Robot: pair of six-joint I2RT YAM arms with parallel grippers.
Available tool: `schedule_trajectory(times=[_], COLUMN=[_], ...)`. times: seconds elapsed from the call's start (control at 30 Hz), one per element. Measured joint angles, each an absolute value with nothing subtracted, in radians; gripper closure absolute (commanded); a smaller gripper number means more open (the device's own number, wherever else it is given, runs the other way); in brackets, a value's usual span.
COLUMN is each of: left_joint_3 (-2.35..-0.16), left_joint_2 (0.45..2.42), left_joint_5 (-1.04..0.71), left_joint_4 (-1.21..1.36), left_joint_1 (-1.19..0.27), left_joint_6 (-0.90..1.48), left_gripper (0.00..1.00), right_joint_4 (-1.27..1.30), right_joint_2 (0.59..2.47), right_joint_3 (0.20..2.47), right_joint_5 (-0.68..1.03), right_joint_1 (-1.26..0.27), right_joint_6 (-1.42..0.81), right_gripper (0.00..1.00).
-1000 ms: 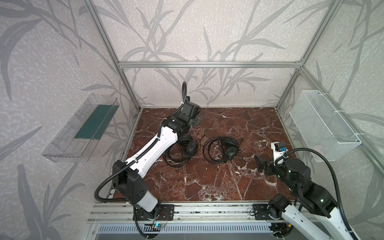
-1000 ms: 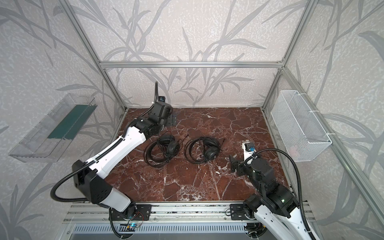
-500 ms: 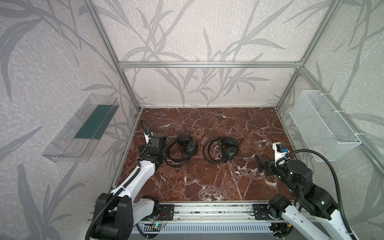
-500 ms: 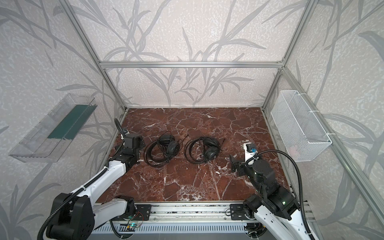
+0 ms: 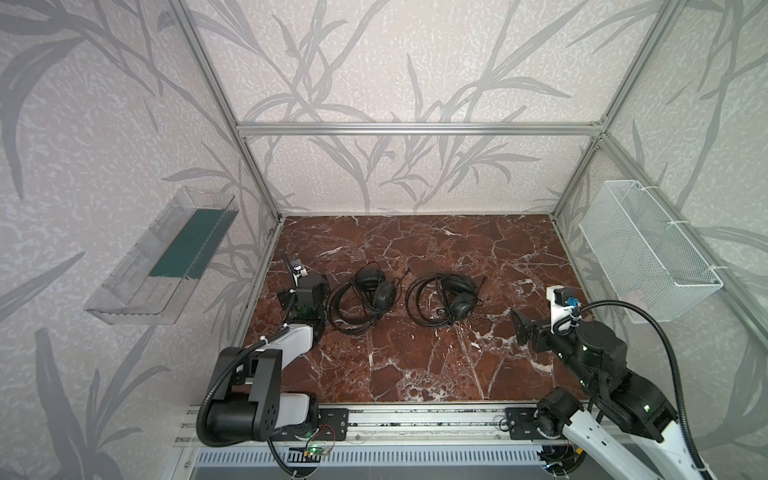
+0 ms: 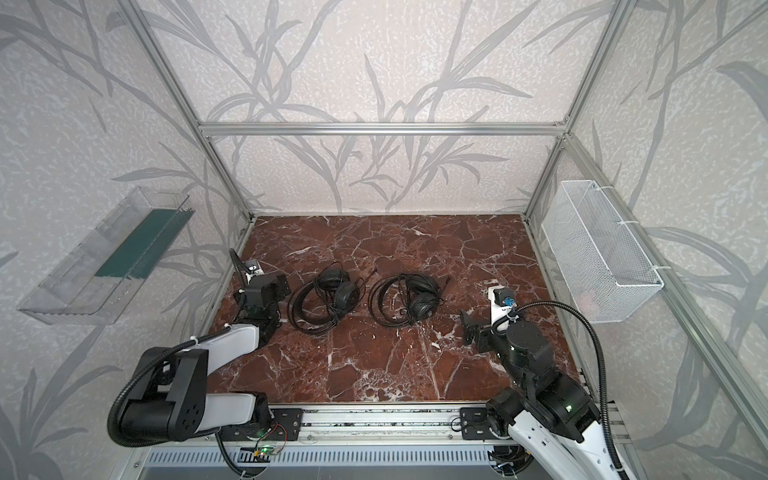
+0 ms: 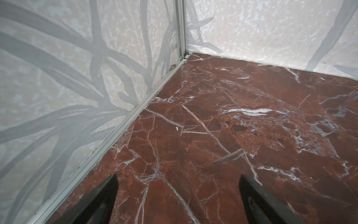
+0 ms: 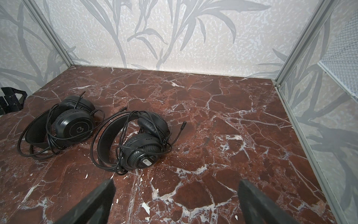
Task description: Wrap the headphones
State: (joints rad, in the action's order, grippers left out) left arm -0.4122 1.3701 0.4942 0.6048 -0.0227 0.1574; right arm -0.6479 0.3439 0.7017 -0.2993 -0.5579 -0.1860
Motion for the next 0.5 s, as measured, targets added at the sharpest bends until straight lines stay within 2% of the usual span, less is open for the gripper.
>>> schedule_trajectory(times=[0.3, 0.5], left_joint_3=[-0.378, -0.377], left_joint_2=[1.548, 1.554], left_joint_5=[0.366, 0.341], left_joint_4=[0.844, 0.862], left_joint_1=[-0.002, -0.009], left_joint_6=[0.112, 0.101], left_gripper=[0.01, 0.01], right_joint_4=[-0.64, -0.62], right_joint_2=[0.349, 0.366], right_joint_3=[0.687, 0.686], right_joint_5=[-0.311, -0.337], right_joint_1=[-0.558, -0.558], right_joint_6=[-0.185, -0.187], right_gripper=[0.01, 0.01])
